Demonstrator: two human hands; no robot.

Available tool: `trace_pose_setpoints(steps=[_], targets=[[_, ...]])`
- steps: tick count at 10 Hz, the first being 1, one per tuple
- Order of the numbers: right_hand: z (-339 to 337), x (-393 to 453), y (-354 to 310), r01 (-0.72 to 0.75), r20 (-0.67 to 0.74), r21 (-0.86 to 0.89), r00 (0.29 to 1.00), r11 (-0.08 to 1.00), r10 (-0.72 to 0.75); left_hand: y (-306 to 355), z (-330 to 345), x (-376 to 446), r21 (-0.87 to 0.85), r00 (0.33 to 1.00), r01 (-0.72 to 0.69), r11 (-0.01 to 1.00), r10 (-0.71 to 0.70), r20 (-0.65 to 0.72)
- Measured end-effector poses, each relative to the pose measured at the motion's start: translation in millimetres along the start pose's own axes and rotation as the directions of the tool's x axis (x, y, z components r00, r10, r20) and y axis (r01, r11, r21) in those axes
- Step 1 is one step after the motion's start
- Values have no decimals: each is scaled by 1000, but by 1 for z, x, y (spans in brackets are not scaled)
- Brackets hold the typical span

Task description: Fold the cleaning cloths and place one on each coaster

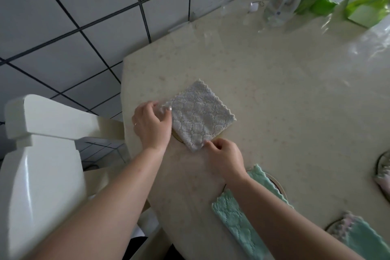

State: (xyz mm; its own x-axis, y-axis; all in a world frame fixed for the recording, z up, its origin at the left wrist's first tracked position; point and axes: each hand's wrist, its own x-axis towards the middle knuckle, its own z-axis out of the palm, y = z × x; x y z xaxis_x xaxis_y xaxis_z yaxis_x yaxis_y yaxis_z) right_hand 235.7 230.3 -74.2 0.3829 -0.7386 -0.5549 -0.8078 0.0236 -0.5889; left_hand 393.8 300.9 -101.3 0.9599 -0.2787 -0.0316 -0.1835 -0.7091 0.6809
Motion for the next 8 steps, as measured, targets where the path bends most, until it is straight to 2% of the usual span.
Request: trace_pose_setpoints(steps=[1, 2, 3, 4, 6, 7, 8], targets=[[-7, -4, 0, 264, -249, -57, 930, 963, -270, 14, 10, -13, 38, 882, -471, 881, 470, 35], [-8, 5, 4, 431, -159, -402, 836, 808, -525, 29, 32, -22, 54, 659, -736, 675, 697, 284], [-15, 19, 19, 461, 56, -595, 841, 658, -538, 32, 46, -22, 229, 601, -791, 567, 649, 466], [-25, 26, 37, 467, 154, -684, 844, 560, -514, 25, 45, -18, 311, 646, -745, 590, 523, 556], [-45, 23, 26, 431, 237, -696, 893, 574, -383, 29, 32, -15, 411, 696, -673, 616, 338, 633], [-61, 16, 16, 430, 206, -571, 900, 699, -385, 39, 19, -18, 318, 741, -550, 772, 275, 612], [-79, 1, 12, 433, 127, -440, 897, 787, -423, 47, -3, -27, 32, 831, -322, 946, 266, 489]])
